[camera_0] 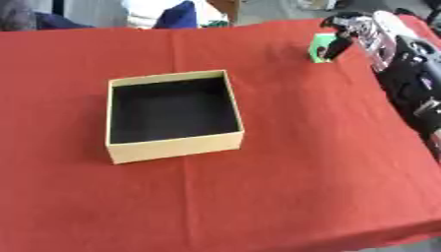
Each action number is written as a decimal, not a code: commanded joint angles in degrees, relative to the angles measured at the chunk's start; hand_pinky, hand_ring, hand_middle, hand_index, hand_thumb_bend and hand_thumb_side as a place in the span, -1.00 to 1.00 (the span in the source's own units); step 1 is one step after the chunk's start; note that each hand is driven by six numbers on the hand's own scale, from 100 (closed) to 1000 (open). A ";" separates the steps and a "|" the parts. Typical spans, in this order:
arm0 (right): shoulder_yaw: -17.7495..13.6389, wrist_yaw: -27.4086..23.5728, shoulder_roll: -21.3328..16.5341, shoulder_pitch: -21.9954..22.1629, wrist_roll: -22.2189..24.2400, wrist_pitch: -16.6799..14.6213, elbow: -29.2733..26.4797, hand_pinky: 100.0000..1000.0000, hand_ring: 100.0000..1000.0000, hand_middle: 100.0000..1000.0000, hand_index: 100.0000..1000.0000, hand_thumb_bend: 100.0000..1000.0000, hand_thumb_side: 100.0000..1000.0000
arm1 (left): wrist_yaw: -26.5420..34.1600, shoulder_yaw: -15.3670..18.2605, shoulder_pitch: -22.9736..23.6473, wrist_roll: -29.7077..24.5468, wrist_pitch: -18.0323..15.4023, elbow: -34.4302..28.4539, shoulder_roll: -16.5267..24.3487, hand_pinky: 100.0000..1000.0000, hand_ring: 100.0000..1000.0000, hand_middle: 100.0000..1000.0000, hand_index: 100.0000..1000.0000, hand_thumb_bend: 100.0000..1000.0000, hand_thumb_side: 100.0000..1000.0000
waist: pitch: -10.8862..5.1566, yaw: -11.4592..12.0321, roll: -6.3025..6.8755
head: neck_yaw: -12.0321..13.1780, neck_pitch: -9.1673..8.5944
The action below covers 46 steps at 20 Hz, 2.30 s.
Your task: Pick up objects on the table and place them in the box.
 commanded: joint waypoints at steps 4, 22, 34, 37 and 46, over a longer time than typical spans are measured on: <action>-0.65 -0.64 -2.76 -0.94 -0.44 0.24 -0.28 0.63 0.79 1.00 1.00 -1.00 -0.87 | 0.24 0.05 -0.78 -0.20 -0.01 -1.06 0.49 0.19 0.62 0.18 0.34 -1.00 -0.97 | -0.43 0.04 0.29 | 0.22 -0.47; -1.15 -2.11 -3.01 -0.40 -2.24 0.69 0.46 0.55 0.65 0.69 1.00 -1.00 -0.89 | 0.37 0.06 -0.76 -0.21 0.04 -1.13 0.33 0.19 0.62 0.18 0.34 -1.00 -0.97 | 0.36 -0.49 0.81 | 0.49 0.03; -1.38 -3.17 -3.08 0.02 -6.58 0.99 0.39 0.36 0.32 -0.12 0.45 -1.00 -0.93 | 0.35 0.14 -0.83 -0.10 0.01 -1.08 0.29 0.19 0.62 0.18 0.34 -1.00 -0.97 | -0.08 -0.82 0.23 | 0.72 0.10; -1.50 -3.39 -3.11 0.14 -8.20 0.92 0.29 0.32 0.25 -0.23 0.25 -1.00 -0.94 | 0.36 0.17 -0.85 -0.06 0.00 -1.08 0.27 0.19 0.62 0.18 0.34 -1.00 -0.96 | -0.16 -0.89 0.10 | 0.79 0.16; -0.72 -3.03 -2.82 -0.16 -9.89 -0.38 -1.92 0.31 0.21 -0.29 0.17 -1.00 -0.95 | 0.27 0.21 -0.82 -0.03 -0.04 -1.05 0.35 0.19 0.62 0.18 0.34 -1.00 -0.97 | -0.83 -0.97 -0.47 | 0.87 0.44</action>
